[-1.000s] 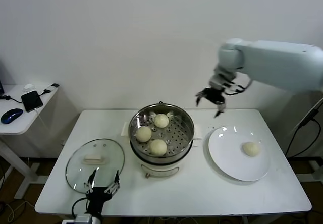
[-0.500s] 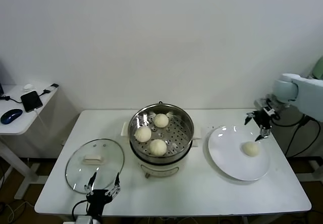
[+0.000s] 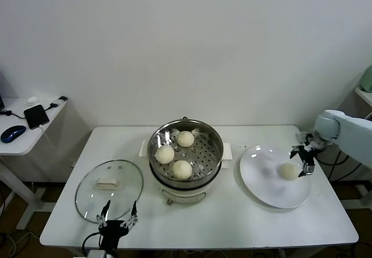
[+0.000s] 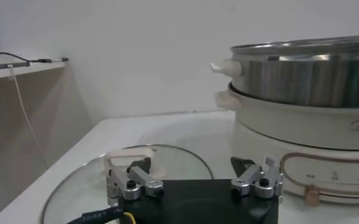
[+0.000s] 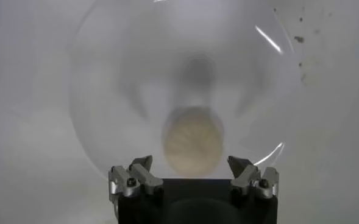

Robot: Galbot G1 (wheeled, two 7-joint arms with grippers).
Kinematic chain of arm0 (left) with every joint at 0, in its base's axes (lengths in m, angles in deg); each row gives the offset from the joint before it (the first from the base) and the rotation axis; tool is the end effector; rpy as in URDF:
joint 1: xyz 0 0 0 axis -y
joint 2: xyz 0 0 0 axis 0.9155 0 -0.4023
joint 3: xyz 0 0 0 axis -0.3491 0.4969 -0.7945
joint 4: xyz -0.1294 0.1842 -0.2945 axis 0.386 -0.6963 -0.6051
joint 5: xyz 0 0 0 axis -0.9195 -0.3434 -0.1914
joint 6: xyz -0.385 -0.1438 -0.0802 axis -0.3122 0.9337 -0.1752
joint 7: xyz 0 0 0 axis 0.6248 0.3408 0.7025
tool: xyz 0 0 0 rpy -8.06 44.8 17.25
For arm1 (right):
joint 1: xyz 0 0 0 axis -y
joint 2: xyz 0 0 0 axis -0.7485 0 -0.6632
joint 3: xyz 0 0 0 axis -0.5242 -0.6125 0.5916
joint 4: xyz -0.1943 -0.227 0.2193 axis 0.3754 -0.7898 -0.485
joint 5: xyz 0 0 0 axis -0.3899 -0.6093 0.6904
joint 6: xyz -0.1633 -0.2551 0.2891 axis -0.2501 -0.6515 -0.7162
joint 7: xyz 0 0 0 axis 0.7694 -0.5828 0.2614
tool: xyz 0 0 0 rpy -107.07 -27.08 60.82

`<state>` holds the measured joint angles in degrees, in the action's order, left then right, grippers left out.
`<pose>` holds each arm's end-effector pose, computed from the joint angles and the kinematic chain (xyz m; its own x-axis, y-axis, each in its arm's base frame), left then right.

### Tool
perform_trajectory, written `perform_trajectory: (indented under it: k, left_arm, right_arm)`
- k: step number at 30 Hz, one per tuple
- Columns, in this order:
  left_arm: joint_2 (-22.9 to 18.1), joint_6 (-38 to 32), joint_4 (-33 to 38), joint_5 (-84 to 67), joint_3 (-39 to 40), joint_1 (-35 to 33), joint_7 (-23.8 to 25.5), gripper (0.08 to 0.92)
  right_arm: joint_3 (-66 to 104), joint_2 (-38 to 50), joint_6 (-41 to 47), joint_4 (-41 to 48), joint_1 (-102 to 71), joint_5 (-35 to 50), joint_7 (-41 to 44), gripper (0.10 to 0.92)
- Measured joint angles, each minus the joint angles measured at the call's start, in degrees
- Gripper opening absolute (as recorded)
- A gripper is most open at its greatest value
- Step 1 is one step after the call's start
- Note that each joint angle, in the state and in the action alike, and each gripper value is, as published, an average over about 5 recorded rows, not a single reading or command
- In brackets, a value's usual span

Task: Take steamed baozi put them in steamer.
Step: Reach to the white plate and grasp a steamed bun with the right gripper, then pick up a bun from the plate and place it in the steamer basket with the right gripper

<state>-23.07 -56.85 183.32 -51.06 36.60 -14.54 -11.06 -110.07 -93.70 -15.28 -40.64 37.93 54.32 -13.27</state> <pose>0.1712 0.0262 -0.4146 -0.9604 -0.0419 0.2754 -0.0232 0.9972 0.0709 0.6126 -0.2816 -0.2385 -0.0954 -0.0090 0.9954 -0.9953 -0.0178 -0.0955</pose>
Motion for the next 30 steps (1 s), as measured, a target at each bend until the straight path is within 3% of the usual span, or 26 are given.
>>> perform_trajectory:
  k: [11, 18, 24, 30]
  left_arm:
    - [0.05, -0.16, -0.07, -0.15, -0.21, -0.12, -0.17, 0.823]
    - [0.05, -0.21, 0.25, -0.18, -0.22, -0.28, -0.21, 0.823]
    - [0.05, -0.17, 0.86, -0.21, -0.27, -0.59, -0.22, 0.823]
    - [0.08, 0.12, 1.61, -0.08, 0.06, -0.62, -0.09, 0.823]
  right_arm:
    - [4.13, -3.46, 0.52, 4.93, -4.82, -2.13, -0.87, 0.808]
    - [5.03, -3.91, 1.03, 5.44, -5.54, -2.64, -0.86, 0.656]
    - [3.88, -3.04, 2.19, 3.20, -3.34, -1.18, -0.51, 0.628]
    - [-3.63, -2.22, 4.89, -3.47, 6.58, 6.06, -0.38, 0.628]
